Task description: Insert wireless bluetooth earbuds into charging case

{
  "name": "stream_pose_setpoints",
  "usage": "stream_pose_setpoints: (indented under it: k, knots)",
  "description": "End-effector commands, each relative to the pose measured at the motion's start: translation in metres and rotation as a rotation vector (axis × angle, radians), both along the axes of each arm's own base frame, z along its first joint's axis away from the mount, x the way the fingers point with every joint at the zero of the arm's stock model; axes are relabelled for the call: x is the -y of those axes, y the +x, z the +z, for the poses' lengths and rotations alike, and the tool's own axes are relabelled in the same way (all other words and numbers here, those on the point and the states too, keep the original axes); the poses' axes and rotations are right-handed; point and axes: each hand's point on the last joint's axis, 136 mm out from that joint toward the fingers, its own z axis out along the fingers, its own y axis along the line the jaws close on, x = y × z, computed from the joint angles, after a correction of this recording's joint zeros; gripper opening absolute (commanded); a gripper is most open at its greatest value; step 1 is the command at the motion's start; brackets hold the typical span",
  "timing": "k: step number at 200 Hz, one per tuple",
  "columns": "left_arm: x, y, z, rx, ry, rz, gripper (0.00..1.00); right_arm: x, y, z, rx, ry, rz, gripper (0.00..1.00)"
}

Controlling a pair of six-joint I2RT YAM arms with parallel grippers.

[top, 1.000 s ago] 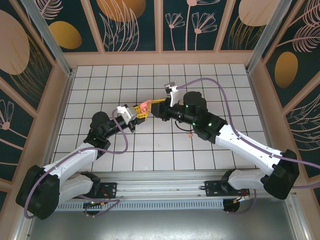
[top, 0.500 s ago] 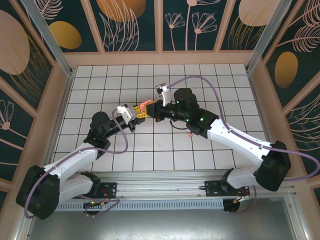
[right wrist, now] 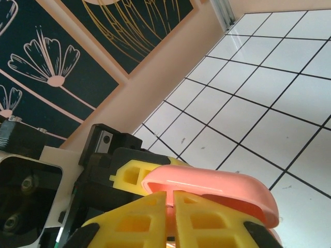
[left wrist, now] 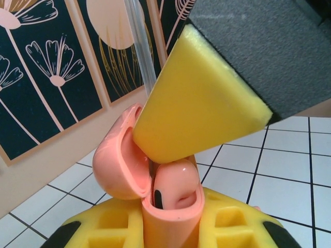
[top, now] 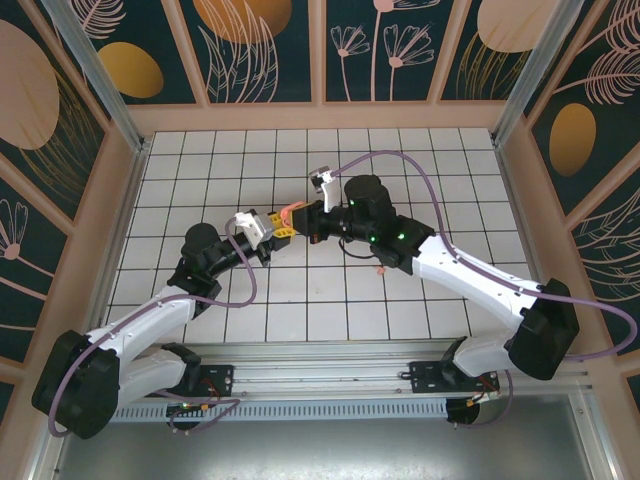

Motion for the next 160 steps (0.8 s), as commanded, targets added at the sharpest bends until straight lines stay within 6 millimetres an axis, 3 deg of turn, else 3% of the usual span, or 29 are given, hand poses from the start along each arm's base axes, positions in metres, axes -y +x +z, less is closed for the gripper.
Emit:
stream_pose_setpoints:
  k: [1, 22, 42, 61, 104, 108, 128, 160]
  knots:
    - [-0.001, -0.002, 0.012, 0.044, -0.036, 0.006, 0.14, 0.009, -0.001, 0.008, 0.002, -0.023, -0.015, 0.16]
    - [-0.003, 0.004, -0.003, -0.004, -0.025, 0.037, 0.14, 0.02, 0.0, 0.014, -0.015, -0.019, -0.027, 0.21]
    - [-0.005, 0.007, -0.018, -0.046, -0.02, 0.059, 0.14, 0.043, 0.01, 0.0, -0.109, -0.069, -0.081, 0.24]
    - [-0.007, 0.01, -0.031, -0.083, -0.022, 0.082, 0.14, 0.072, 0.019, -0.026, -0.237, -0.15, -0.153, 0.24]
    - [-0.01, 0.013, -0.048, -0.149, -0.018, 0.112, 0.14, 0.138, 0.016, -0.099, -0.526, -0.338, -0.317, 0.32]
    - [-0.011, 0.013, -0.048, -0.151, -0.018, 0.114, 0.14, 0.153, 0.021, -0.106, -0.56, -0.35, -0.364, 0.32]
    - [-0.011, 0.013, -0.051, -0.163, -0.02, 0.117, 0.14, 0.189, 0.017, -0.142, -0.698, -0.427, -0.476, 0.32]
    - [-0.013, 0.013, -0.053, -0.163, -0.019, 0.123, 0.14, 0.211, 0.008, -0.186, -0.832, -0.457, -0.552, 0.33]
